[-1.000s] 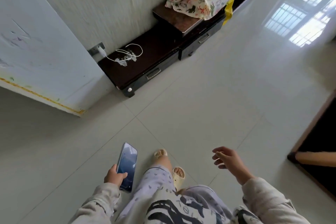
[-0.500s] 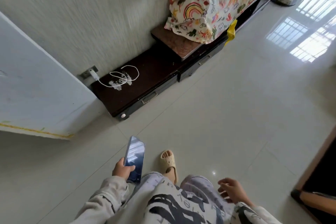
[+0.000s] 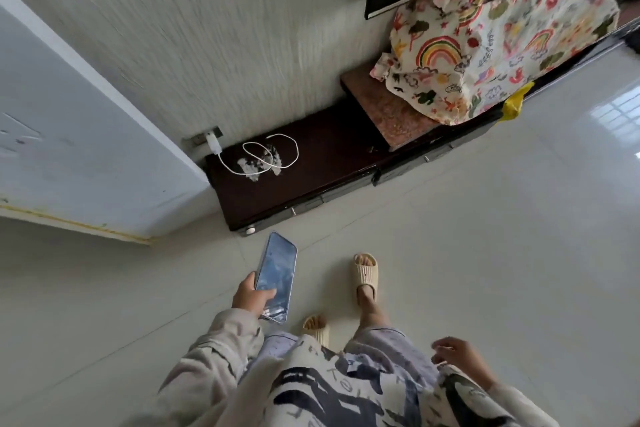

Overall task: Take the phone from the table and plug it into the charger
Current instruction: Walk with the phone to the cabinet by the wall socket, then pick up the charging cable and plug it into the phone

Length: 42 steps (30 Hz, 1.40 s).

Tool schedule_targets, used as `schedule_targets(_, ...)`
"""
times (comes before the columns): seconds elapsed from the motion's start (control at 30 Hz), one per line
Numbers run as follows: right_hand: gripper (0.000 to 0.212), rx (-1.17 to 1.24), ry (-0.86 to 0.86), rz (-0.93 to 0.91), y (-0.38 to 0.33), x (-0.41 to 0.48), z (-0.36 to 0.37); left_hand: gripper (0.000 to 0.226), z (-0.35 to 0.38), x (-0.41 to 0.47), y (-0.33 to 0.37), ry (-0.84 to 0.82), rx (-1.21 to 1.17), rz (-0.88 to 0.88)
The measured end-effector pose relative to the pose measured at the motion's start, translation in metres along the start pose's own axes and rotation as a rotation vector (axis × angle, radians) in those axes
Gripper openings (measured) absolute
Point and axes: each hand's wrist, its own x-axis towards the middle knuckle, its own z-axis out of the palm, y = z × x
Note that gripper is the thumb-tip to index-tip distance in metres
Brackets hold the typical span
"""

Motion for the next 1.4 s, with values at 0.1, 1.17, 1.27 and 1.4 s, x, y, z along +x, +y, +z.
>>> schedule_targets(0.1,0.020,-0.109,-0.047,-0.042,-0.051,0.023,-0.022,0.037,0.006,0.004,0.000,0.084,-0.013,-0.116)
schedule_targets(1.17,0.019,-0.471,-0.083,-0.121,-0.307,0.104,-0.040,0.020,-0.034,0.116,0.130,0.201,-0.327,-0.310)
schedule_targets(1.27,0.022,-0.509,-0.095,-0.090,-0.311,0.112,-0.037,0.020,-0.037,0.136,0.140,0.198,-0.333,-0.300)
schedule_targets(1.4,0.022,-0.575,-0.139,-0.061,-0.321,0.133,-0.027,0.033,-0.031,0.170,0.141,0.198,-0.373,-0.332)
